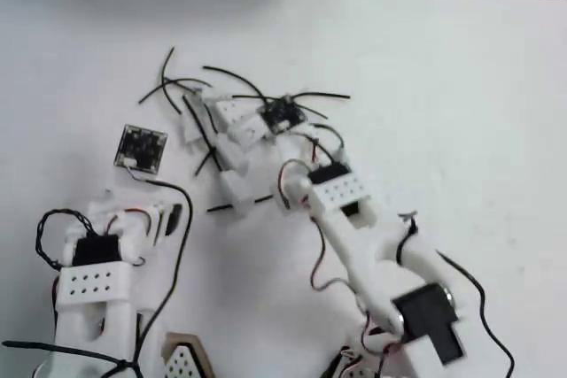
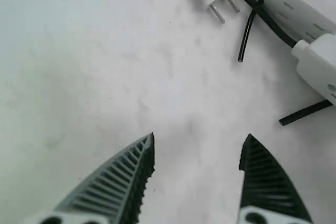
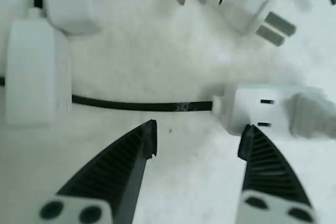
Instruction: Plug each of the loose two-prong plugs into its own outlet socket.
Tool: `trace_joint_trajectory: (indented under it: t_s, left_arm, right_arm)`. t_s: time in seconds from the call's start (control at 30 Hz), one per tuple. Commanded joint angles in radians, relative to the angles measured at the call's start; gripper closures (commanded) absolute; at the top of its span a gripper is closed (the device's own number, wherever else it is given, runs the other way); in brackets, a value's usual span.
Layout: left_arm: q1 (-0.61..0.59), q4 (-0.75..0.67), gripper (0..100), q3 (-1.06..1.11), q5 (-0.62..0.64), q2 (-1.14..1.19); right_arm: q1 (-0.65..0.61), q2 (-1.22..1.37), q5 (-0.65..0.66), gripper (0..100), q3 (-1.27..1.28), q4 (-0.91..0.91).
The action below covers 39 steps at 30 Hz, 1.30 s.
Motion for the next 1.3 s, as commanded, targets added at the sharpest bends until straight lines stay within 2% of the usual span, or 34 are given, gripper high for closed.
trace_joint_trajectory:
  t_s: [0.0, 0.17, 0.3, 0.5, 0.73, 0.93, 1.27]
  left_arm:
    - [-0.002, -0.02, 73, -0.006, -0.002, -0.015]
    - [-0.002, -0.02, 73, -0.006, -0.002, -0.015]
    - [-0.002, -0.02, 73, -0.006, -0.002, -0.015]
    - [-0.002, -0.02, 73, -0.006, -0.002, -0.015]
    - [-0.002, -0.02, 73, -0.006, -0.002, -0.015]
    - [-0.002, -0.02, 73, -0.006, -0.002, -0.015]
    - [-0.002, -0.02, 73, -0.006, -0.002, -0.015]
  right_arm:
    - [0.062, 0.11, -0.003, 74.8, -0.109, 0.044]
    - [0.142, 0.14, 0.0, 74.8, -0.187, 0.07]
    - [0.211, 0.14, 0.081, 75.0, -0.204, 0.07]
    - [0.306, 0.14, 0.066, 75.1, -0.226, 0.088]
    - [0.183, 0.139, -0.272, 74.8, -0.327, 0.272]
    - [0.116, 0.151, -0.508, 75.1, -0.37, 0.266]
    - [0.2, 0.259, -0.686, 75.1, -0.419, 0.208]
